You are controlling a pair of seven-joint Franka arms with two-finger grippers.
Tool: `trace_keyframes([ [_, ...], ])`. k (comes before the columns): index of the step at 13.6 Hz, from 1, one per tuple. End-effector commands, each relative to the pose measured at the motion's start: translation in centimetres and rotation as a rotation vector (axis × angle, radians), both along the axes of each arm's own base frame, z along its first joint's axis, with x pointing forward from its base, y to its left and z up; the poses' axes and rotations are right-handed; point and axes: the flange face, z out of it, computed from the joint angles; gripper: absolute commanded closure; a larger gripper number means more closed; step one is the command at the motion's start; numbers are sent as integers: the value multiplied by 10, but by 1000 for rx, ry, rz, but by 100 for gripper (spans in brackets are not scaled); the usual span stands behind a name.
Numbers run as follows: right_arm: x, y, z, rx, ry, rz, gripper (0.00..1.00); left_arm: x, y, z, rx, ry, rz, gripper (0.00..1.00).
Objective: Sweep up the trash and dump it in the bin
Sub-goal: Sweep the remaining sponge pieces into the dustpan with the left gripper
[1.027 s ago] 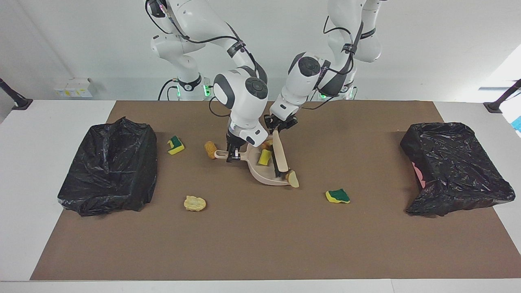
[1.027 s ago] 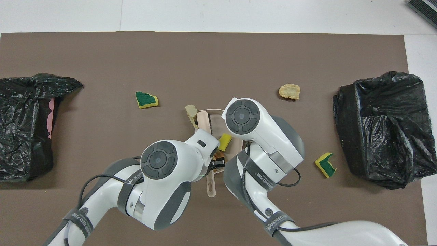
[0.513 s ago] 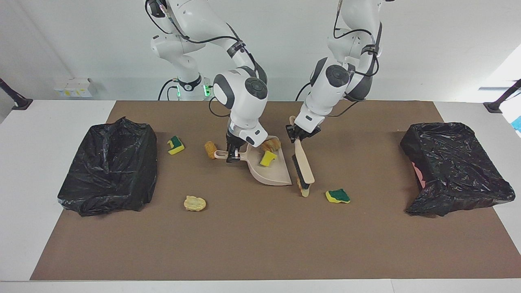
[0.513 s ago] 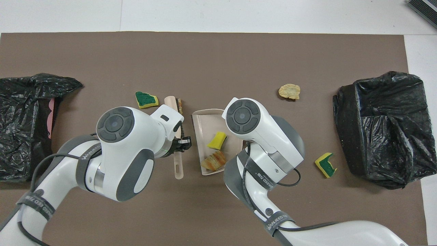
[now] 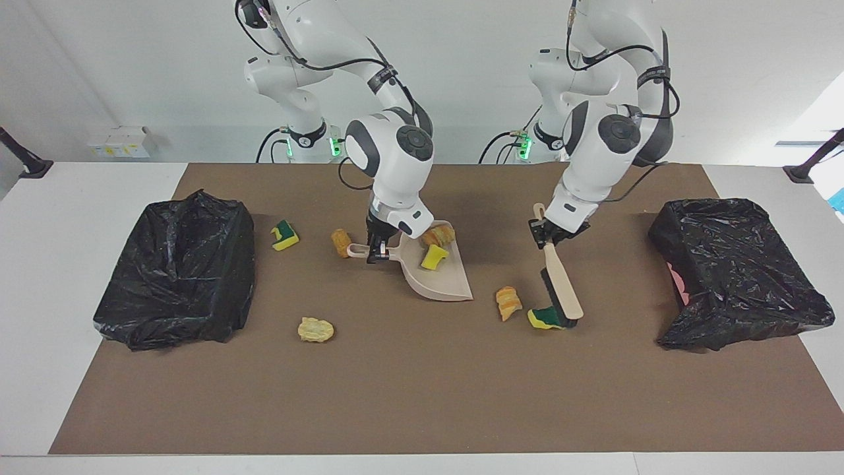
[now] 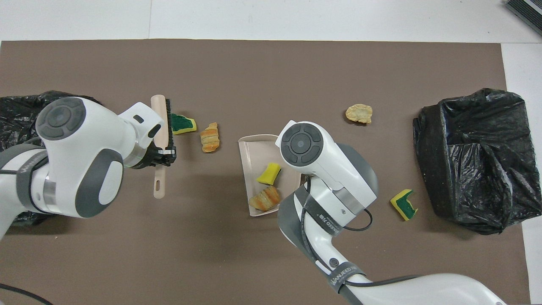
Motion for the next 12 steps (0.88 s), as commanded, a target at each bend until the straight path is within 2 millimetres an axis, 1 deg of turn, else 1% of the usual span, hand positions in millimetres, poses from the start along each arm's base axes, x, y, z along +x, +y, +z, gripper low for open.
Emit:
trace_keyframes([
  [1, -6, -3, 3, -4, -25, -69, 100, 17, 24, -25, 18, 25, -75, 100],
  [2, -7, -3, 3, -6, -24, -72, 100, 23, 24, -41, 35, 20, -86, 100],
  [3, -7, -4, 2, -7, -24, -88, 100, 25, 21, -51, 48, 18, -106, 100],
  [5, -9, -4, 2, -12, -30, -127, 100, 20, 11, -52, 43, 26, -180, 100],
  [7, -9, -4, 2, -12, -31, -129, 100, 5, -25, -53, 43, 38, -254, 100],
  [8, -9, -3, 2, -10, -32, -127, 100, -4, -38, -54, 45, 42, -280, 100],
  [9, -8, -5, 2, -10, -33, -130, 100, -14, -57, -55, 46, 41, -318, 100],
  [10, -8, -4, 2, -2, -29, -134, 100, -26, -78, -53, 45, 35, -355, 100],
  [11, -8, -4, 2, 3, -27, -137, 100, -36, -94, -53, 45, 36, -376, 100],
  [12, -8, -4, 1, 5, -26, -138, 100, -52, -113, -53, 43, 40, -409, 100],
])
